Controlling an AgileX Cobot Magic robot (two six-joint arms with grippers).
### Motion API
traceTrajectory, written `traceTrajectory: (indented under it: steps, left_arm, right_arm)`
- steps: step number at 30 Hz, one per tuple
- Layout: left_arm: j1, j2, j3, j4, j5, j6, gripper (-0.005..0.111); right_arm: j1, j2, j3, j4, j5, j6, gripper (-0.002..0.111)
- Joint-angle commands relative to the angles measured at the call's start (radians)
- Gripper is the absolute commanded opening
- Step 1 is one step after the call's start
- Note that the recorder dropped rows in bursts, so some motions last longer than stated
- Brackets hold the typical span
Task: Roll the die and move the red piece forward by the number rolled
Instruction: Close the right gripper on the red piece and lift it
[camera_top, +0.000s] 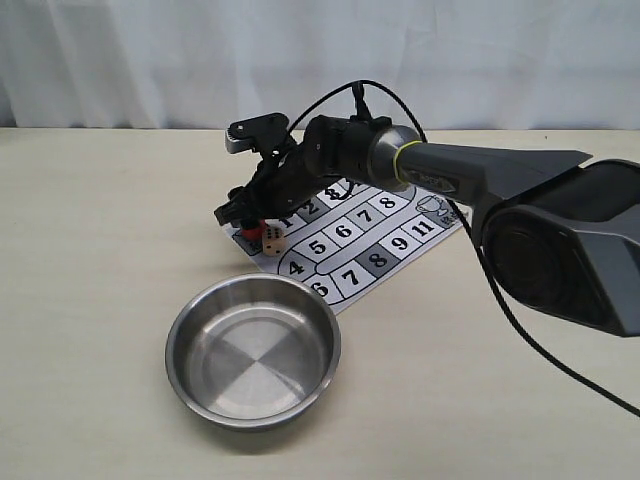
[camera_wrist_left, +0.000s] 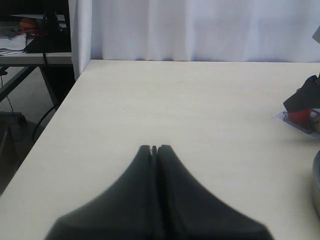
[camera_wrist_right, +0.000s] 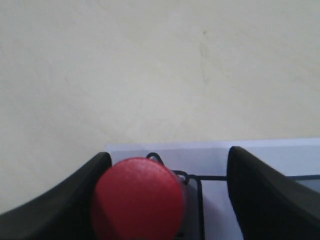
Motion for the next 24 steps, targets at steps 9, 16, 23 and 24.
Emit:
traceTrajectory:
  steps: [9, 16, 23, 24]
  left_arm:
    - [-0.008, 0.000, -0.006, 0.001, -0.012, 0.000, 0.000]
    - [-0.008, 0.000, -0.006, 0.001, -0.012, 0.000, 0.000]
    - [-0.008, 0.000, -0.006, 0.001, -0.012, 0.000, 0.000]
    - [-0.008, 0.000, -0.006, 0.001, -0.012, 0.000, 0.000]
  right_arm:
    - [-0.002, -0.005, -0.005, 0.003, -0.013, -0.008, 0.010]
    - [-0.006, -0.016, -0.012, 0.003, -0.017, -0.008, 0.004]
    - [-0.044, -0.048, -0.012, 0.003, -0.013, -0.007, 0.004]
    - [-0.052, -0.048, -0.012, 0.003, -0.009, -0.007, 0.004]
